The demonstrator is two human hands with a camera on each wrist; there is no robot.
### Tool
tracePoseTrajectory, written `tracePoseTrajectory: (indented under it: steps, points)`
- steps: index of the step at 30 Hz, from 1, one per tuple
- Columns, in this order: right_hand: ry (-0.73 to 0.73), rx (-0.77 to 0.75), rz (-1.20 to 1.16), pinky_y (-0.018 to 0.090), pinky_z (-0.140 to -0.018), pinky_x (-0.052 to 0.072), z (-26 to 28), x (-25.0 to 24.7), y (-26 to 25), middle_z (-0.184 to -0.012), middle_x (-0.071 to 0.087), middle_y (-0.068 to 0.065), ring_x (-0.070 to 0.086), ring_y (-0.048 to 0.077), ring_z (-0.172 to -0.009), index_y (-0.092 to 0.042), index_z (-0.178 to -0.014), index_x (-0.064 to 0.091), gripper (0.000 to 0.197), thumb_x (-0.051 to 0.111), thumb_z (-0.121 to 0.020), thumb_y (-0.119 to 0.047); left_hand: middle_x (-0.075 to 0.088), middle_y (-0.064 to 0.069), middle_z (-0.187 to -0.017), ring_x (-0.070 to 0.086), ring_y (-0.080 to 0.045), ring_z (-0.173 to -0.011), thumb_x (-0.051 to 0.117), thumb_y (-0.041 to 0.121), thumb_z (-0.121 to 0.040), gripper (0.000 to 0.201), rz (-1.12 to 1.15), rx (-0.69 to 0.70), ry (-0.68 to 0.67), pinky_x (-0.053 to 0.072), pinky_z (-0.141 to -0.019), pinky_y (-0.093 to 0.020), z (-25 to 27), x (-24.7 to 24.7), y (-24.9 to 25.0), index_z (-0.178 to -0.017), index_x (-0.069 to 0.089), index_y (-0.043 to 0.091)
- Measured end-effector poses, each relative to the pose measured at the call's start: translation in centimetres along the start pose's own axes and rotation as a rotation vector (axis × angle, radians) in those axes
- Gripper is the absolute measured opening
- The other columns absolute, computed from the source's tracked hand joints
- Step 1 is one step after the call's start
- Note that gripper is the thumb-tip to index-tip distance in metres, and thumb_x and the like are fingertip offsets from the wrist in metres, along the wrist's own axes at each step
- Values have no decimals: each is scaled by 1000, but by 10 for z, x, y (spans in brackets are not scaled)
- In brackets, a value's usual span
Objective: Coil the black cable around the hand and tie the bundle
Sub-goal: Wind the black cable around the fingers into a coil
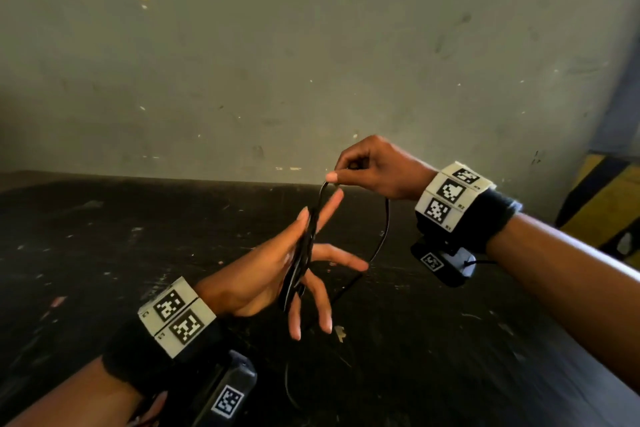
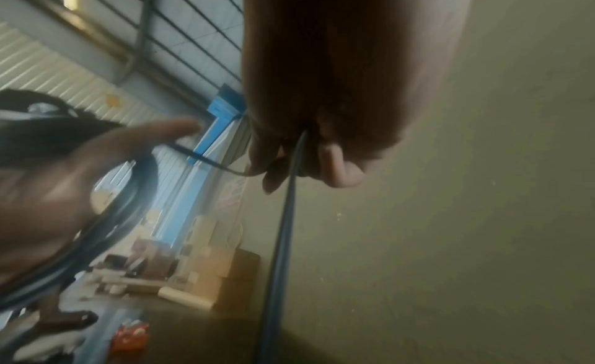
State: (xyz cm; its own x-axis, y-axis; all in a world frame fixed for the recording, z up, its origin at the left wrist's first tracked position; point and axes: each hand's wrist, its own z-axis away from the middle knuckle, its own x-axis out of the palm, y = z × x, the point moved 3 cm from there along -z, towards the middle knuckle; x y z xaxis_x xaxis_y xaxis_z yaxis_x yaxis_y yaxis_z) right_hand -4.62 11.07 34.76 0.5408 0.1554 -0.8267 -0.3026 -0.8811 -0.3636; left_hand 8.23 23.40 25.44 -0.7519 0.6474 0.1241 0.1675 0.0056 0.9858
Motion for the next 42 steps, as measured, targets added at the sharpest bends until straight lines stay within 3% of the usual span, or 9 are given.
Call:
tracePoseTrajectory:
  steps: [5,9,14,19,23,27,32,34,42]
  points:
    - [33,1,-180,13,-48,35,19,49,7,-53,51,-10,42,0,-46,-4,-76,67,24,53,-94,-10,56,-17,-136,72,-34,-77,23,62,-86,51,141,173,80,57,-41,-36,-8,-10,27,-136,21,64]
    - [9,136,-332,14,-49,42,32,93,-3,-64,58,4,49,0,-52,6,-100,62,20,48,-94,-8,49,-19,-142,72,-35,-85,21,60,-91,50,186,299,240,59,-45,-37,-24,-31,41,-140,19,59]
    - [-291,283,-335,10,-45,42,45,117,-19,-65,52,-5,51,-1,-45,-13,-129,47,32,44,-98,-20,42,-15,-147,72,-32,-89,11,58,-94,48,42,340,462,60,-51,-36,-33,-53,48,-142,6,59]
    - [-378,193,-99,27,-68,50,45,109,-31,-83,61,2,60,10,-69,-8,-116,57,26,46,-97,-22,39,-7,-148,72,-30,-89,11,59,-93,47,-137,260,556,61,-58,-40,-37,-63,29,-139,1,62]
    - [-361,131,-1,15,-60,39,36,87,-38,-66,51,-14,51,-4,-53,-8,-96,67,19,52,-95,-21,51,-13,-138,67,-21,-66,14,69,-80,54,-421,179,620,55,-60,-38,-43,-65,11,-132,3,67]
    - [-344,83,170,12,-53,36,27,52,-42,-65,58,-8,50,1,-54,-10,-86,69,17,60,-90,-23,50,7,-113,64,-28,-63,17,65,-84,52,-448,50,534,50,-37,-28,-35,-52,-7,-134,3,67]
    - [-254,25,282,10,-49,33,12,8,-43,-53,51,-15,49,-4,-49,-11,-82,73,17,68,-84,-27,71,-10,-74,50,-12,-36,13,65,-85,70,-439,-78,444,34,-29,-18,-26,-46,-24,-146,25,33]
    - [-229,23,263,9,-49,34,7,-7,-41,-47,53,-14,49,-5,-48,-10,-83,74,17,69,-83,-27,66,-33,-83,45,-20,-40,20,77,-78,60,-406,-107,392,32,-29,-18,-24,-40,-29,-124,49,50]
    - [-141,40,140,20,-50,32,-5,-24,-21,-60,60,2,40,8,-51,-7,-89,75,26,64,-86,-31,69,-3,-81,53,-9,-38,16,56,-88,49,-200,4,259,34,-27,-14,-14,-15,-17,-136,12,62]
